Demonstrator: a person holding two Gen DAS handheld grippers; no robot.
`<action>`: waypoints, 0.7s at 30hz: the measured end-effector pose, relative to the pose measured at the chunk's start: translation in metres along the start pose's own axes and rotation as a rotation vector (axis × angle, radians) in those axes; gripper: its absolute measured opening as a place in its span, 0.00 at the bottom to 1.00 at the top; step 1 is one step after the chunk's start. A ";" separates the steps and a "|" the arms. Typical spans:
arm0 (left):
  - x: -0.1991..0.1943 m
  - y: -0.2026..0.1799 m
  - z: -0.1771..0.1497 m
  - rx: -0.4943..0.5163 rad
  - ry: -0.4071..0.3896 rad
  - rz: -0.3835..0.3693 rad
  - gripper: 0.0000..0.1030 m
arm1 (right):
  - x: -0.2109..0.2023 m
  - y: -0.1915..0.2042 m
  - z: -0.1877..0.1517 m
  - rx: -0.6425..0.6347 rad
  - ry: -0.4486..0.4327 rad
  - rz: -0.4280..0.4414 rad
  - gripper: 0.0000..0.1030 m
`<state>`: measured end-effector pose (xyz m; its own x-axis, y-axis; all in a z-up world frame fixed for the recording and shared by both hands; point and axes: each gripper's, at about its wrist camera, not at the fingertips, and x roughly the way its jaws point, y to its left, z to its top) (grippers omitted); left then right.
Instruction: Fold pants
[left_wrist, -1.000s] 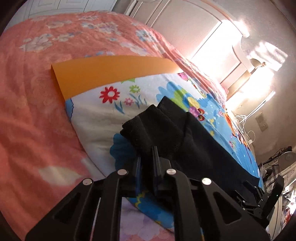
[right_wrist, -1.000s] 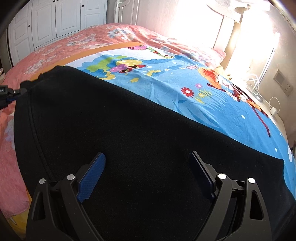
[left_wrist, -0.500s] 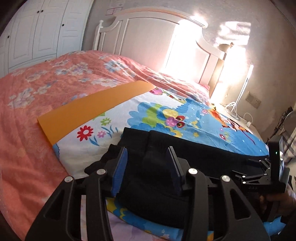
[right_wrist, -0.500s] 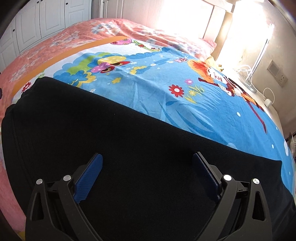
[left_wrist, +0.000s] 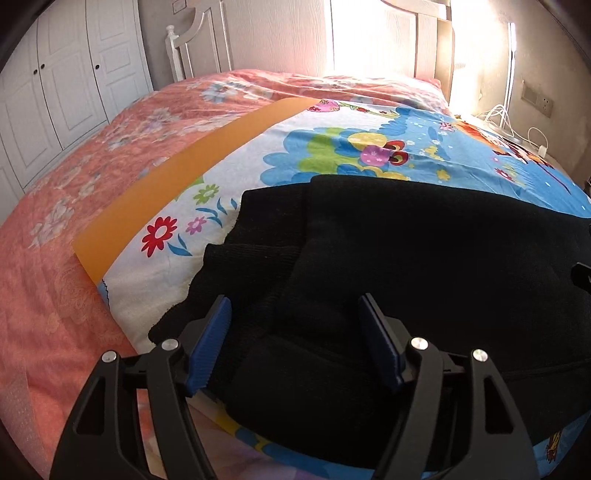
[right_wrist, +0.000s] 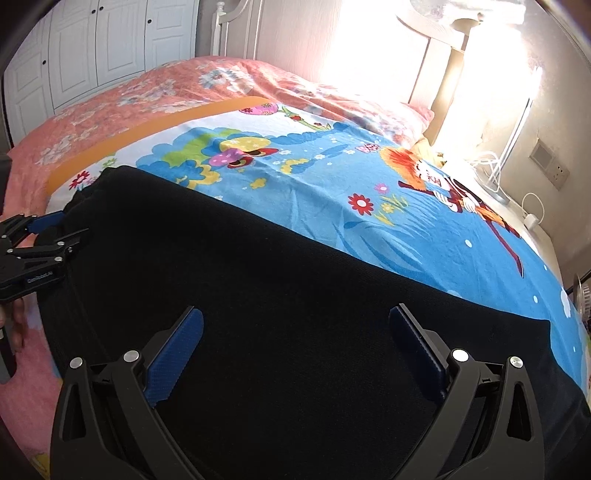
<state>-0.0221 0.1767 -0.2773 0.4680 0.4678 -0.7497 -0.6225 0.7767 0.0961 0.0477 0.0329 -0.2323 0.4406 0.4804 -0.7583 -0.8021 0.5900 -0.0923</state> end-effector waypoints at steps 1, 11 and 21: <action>0.000 0.001 -0.001 -0.004 -0.002 0.001 0.70 | -0.008 0.005 -0.001 0.000 -0.014 0.014 0.94; 0.005 0.009 -0.002 -0.073 -0.018 -0.012 0.80 | -0.020 0.049 -0.019 -0.056 -0.020 0.098 0.94; -0.051 0.124 -0.060 -0.830 -0.143 -0.413 0.74 | 0.005 0.047 -0.039 -0.032 0.069 0.149 0.95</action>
<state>-0.1607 0.2238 -0.2664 0.7901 0.3122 -0.5276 -0.6126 0.3695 -0.6988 -0.0037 0.0380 -0.2652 0.2878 0.5151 -0.8074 -0.8694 0.4942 0.0053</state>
